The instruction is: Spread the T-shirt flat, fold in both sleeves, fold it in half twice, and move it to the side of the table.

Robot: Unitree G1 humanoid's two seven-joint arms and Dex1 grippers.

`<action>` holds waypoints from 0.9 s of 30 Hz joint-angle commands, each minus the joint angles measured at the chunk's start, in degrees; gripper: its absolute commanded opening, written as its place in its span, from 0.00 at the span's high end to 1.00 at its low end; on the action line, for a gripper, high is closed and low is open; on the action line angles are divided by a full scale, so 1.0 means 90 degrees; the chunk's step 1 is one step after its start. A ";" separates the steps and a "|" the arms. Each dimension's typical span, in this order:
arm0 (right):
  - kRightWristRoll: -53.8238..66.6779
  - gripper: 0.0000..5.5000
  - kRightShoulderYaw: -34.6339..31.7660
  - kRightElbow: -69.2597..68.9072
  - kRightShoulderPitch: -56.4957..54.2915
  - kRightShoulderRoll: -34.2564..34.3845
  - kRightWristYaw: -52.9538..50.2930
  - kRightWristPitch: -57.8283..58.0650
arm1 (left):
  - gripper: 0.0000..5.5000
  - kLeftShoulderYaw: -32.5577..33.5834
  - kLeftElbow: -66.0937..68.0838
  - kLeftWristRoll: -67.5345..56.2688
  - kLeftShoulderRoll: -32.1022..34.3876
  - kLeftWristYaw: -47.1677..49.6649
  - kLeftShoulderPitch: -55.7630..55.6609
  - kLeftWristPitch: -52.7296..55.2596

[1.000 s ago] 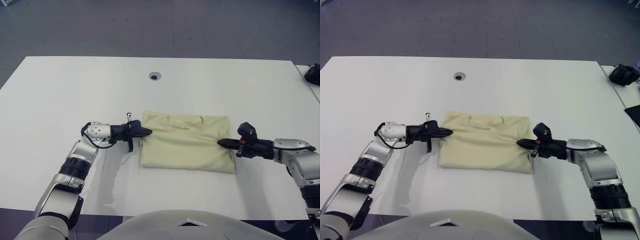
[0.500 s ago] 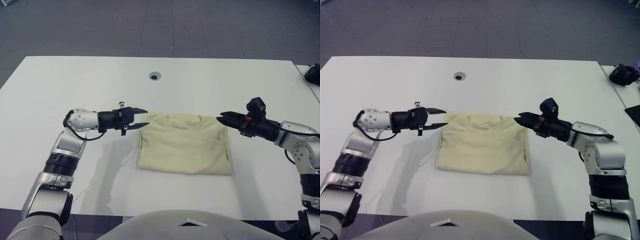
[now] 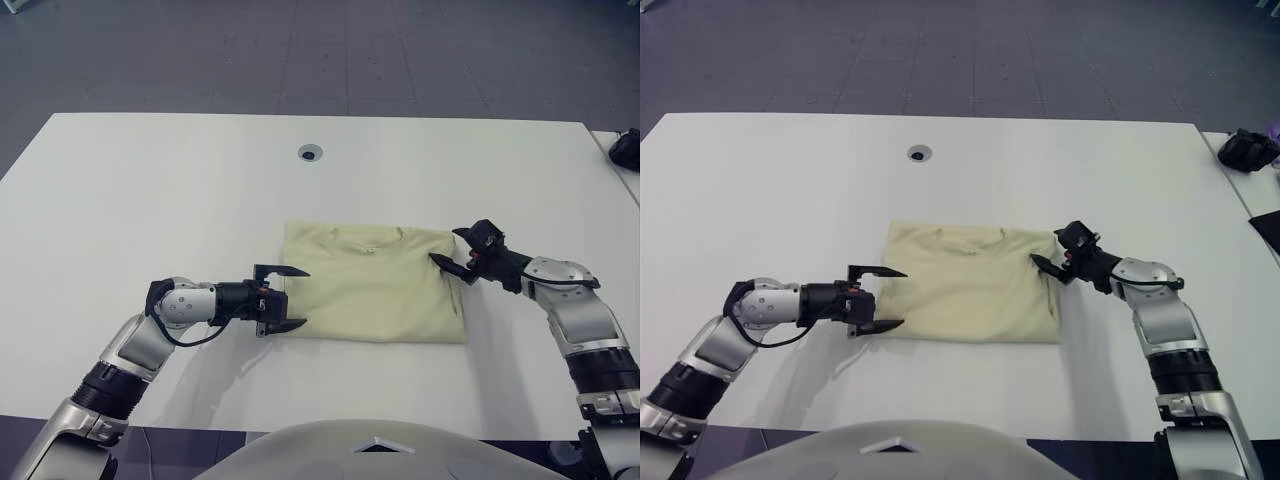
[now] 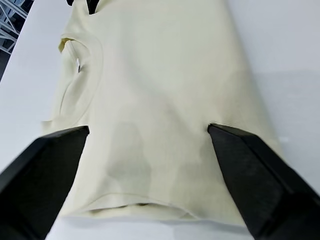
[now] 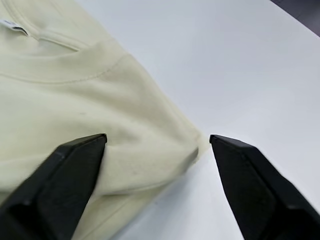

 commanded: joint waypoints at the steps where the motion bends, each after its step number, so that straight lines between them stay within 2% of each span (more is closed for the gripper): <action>1: 0.0280 0.18 -0.0498 -0.0592 -0.0181 0.0054 -0.0200 0.0273 | 0.08 -0.0187 0.0862 0.0606 0.0494 -0.0214 -0.0140 -0.0372; 4: 0.0313 0.11 -0.0548 -0.0772 -0.0434 -0.0029 -0.0129 0.0345 | 0.02 -0.0160 0.1426 0.0564 0.0781 -0.0305 -0.0467 -0.0976; 8: -0.0237 0.02 -0.0199 -0.0821 -0.0515 -0.0327 0.0103 -0.0203 | 0.02 0.0072 0.2146 0.0433 0.0902 -0.0085 -0.1142 -0.1467; 11: -0.0709 0.02 0.0034 -0.0690 -0.0301 -0.0533 0.0225 -0.0828 | 0.02 0.0309 0.2069 0.0131 0.0778 0.0061 -0.1386 -0.1481; 20: -0.1038 0.02 0.0326 -0.0525 -0.0352 -0.0347 0.0292 -0.1299 | 0.02 0.0941 0.0787 -0.0120 0.0976 0.0366 -0.0557 -0.0795; 23: -0.1444 0.02 0.0569 -0.0226 -0.0487 -0.0454 0.0319 -0.1597 | 0.02 0.1129 0.0557 0.0020 0.1241 0.0328 -0.0236 -0.0733; 27: -0.1886 0.02 0.0930 0.0291 -0.0639 -0.0543 0.0537 -0.1875 | 0.02 0.1023 0.0789 0.0826 0.1366 0.0605 -0.0277 -0.0964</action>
